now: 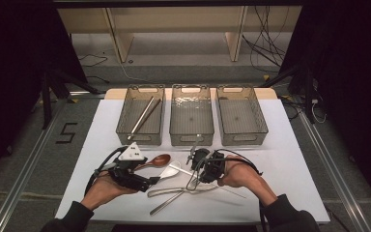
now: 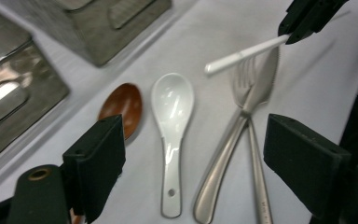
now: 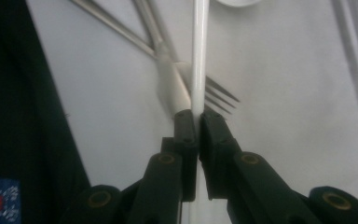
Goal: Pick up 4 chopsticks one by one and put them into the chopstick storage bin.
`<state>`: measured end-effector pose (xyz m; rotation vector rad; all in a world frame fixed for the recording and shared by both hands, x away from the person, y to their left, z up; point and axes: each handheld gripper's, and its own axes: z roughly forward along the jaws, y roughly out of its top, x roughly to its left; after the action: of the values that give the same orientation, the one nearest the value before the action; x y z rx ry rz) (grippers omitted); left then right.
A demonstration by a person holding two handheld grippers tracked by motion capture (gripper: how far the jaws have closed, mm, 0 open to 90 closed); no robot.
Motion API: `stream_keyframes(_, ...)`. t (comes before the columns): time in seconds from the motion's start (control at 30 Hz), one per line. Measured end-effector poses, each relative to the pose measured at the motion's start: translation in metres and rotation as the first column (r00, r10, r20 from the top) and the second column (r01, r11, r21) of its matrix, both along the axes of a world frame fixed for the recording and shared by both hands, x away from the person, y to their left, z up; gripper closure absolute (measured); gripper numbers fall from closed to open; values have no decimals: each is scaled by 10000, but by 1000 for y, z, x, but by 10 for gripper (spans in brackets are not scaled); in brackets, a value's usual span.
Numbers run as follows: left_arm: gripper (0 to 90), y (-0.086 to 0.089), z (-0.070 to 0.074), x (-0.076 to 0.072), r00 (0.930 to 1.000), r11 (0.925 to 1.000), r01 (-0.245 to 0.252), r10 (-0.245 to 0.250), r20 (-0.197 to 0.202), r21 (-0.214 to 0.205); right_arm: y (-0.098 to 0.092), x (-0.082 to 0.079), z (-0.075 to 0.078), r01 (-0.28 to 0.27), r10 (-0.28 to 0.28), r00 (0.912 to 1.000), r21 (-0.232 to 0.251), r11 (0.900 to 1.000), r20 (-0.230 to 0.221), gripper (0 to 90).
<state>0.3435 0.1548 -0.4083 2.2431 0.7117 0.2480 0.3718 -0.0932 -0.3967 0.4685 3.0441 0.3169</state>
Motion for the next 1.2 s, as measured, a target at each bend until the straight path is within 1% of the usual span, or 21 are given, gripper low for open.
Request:
stream_keyframes(0.07, 207, -8, 0, 0, 9992, 9991, 404, -403, -66, 98, 3, -6, 2, -306, 306, 9995, -26, 9995, 65, 861)
stream_keyframes(0.13, 238, -14, 0, 1, 9978, 9976, 653, -650, -123, 239, 7, -12, 3, -599, 599, 9982, 4, 9982, 48, 861)
stream_keyframes(0.23, 258, -23, 1, 1, 9939, 9929, 1093, -1084, -216, 470, 13, -17, 4, -904, 905, 9959, -15, 9959, 37, 861)
stream_keyframes(0.3, 288, -27, 1, 1, 9909, 9898, 1335, -1326, -215, 502, 15, -20, 5, -982, 983, 9951, -53, 9951, 78, 861)
stream_keyframes(0.33, 315, -28, 1, 1, 9907, 9898, 1352, -1344, -209, 442, 15, -20, 5, -1081, 1081, 9941, -60, 9941, 72, 861)
stream_keyframes(0.4, 377, -30, 1, 1, 9868, 9872, 1568, -1554, -454, 290, 16, -22, 5, -1240, 1240, 9923, -26, 9923, 54, 861)
stream_keyframes(0.47, 413, -31, 1, 0, 9830, 9837, 1773, -1756, -530, 289, 17, -24, 5, -1235, 1235, 9923, -50, 9923, 35, 861)
stream_keyframes(0.5, 425, -32, 1, -1, 9824, 9829, 1818, -1802, -484, 294, 18, -25, 5, -1286, 1287, 9917, -79, 9917, 48, 861)
stream_keyframes(0.57, 448, -32, 1, -2, 9794, 9789, 2000, -1986, -372, 415, 18, -26, 5, -1378, 1379, 9904, -61, 9904, 39, 861)
stream_keyframes(0.63, 461, -32, 0, -3, 9734, 9726, 2276, -2261, -365, 465, 19, -27, 5, -1479, 1480, 9890, -88, 9890, 45, 861)
stream_keyframes(0.67, 467, -33, 0, -4, 9714, 9705, 2361, -2343, -396, 495, 19, -28, 5, -1358, 1357, 9907, -69, 9907, -29, 861)
stream_keyframes(0.7, 475, -34, 0, -5, 9680, 9667, 2494, -2470, -449, 579, 19, -28, 5, -1493, 1493, 9888, -100, 9887, 7, 861)
stream_keyframes(0.8, 511, -36, -2, -7, 9620, 9601, 2711, -2679, -517, 692, 20, -29, 5, -1497, 1497, 9887, -56, 9887, 0, 861)
stream_keyframes(0.83, 519, -36, -2, -7, 9601, 9574, 2784, -2752, -501, 766, 20, -29, 6, -1681, 1682, 9858, -146, 9857, 25, 861)
stream_keyframes(0.87, 527, -37, -2, -8, 9582, 9556, 2845, -2808, -547, 768, 20, -30, 6, -1707, 1708, 9853, -124, 9852, 1, 861)
stream_keyframes(1.0, 592, -36, -3, -8, 9555, 9537, 2915, -2866, -704, 745, 21, -31, 6, -1840, 1840, 9829, -32, 9829, 24, 861)
stream_keyframes(1.03, 602, -36, -3, -8, 9532, 9513, 2982, -2925, -769, 783, 22, -32, 6, -1767, 1767, 9843, -64, 9842, 43, 861)
stream_keyframes(1.07, 610, -36, -4, -8, 9519, 9500, 3018, -2956, -802, 800, 21, -32, 7, -1948, 1948, 9808, -84, 9808, 30, 860)
stream_keyframes(1.13, 633, -36, -5, -8, 9477, 9455, 3139, -3064, -894, 870, 22, -34, 8, -1969, 1969, 9804, -33, 9804, -37, 861)
stream_keyframes(1.17, 648, -36, -6, -8, 9450, 9430, 3213, -3133, -938, 871, 22, -34, 8, -2115, 2115, 9774, -66, 9774, 59, 861)
stream_keyframes(1.2, 657, -37, -6, -8, 9428, 9406, 3275, -3192, -957, 893, 22, -35, 8, -2003, 2003, 9797, 22, 9797, 16, 861)
